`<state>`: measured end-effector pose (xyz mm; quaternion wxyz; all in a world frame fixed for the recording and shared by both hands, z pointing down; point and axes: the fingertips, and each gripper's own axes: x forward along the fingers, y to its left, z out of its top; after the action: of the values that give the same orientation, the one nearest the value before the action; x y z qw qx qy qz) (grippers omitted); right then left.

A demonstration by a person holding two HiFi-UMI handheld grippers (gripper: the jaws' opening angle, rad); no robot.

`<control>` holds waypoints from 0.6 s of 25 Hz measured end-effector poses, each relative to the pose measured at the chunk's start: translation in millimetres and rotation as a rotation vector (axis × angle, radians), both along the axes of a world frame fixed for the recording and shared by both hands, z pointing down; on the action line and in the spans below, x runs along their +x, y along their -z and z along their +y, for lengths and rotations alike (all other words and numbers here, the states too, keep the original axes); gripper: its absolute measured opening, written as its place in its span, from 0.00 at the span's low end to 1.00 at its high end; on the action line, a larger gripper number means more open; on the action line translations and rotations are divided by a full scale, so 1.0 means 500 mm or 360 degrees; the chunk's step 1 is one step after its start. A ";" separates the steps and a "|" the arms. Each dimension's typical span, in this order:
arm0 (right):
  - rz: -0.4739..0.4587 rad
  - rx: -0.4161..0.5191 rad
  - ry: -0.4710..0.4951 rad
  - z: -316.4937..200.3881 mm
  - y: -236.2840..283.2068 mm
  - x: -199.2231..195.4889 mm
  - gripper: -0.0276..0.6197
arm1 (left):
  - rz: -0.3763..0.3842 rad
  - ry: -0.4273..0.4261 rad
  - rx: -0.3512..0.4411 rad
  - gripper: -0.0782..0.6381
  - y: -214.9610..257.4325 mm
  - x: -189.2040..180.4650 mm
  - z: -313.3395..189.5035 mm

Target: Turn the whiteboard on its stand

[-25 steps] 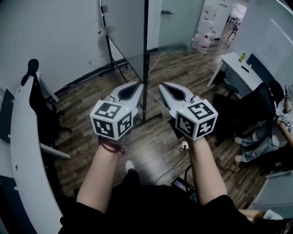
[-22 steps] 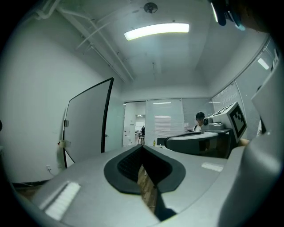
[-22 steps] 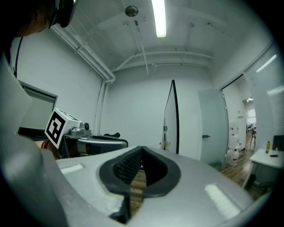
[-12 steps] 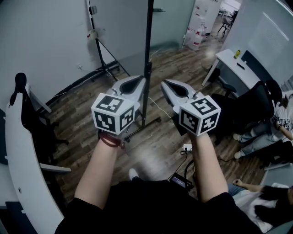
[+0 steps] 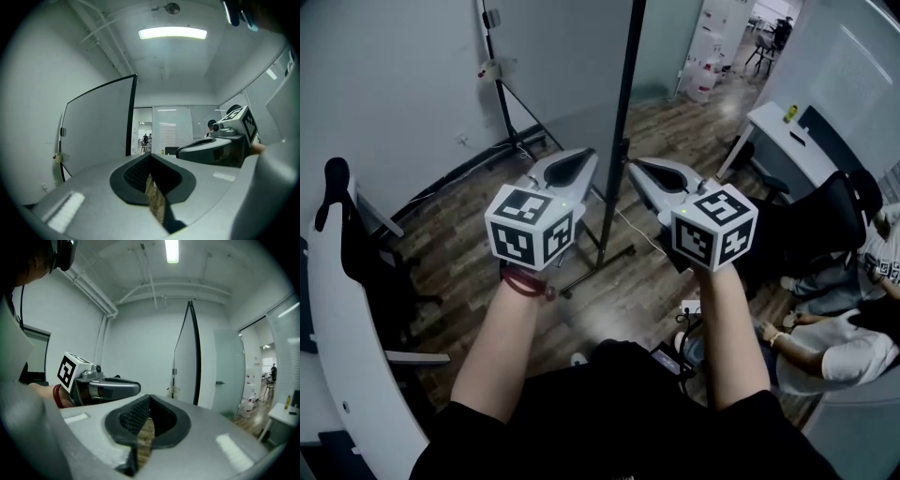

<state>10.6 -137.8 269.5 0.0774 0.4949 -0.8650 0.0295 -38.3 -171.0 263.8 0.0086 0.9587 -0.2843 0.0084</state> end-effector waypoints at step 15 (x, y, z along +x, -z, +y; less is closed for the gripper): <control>-0.0019 0.0065 0.0048 -0.193 0.029 0.032 0.05 | -0.0008 0.0065 0.0040 0.11 0.020 0.018 -0.181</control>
<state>26.7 -234.1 255.2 0.0624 0.4831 -0.8732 0.0136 -29.1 -261.5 253.8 -0.0039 0.9527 -0.3039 0.0070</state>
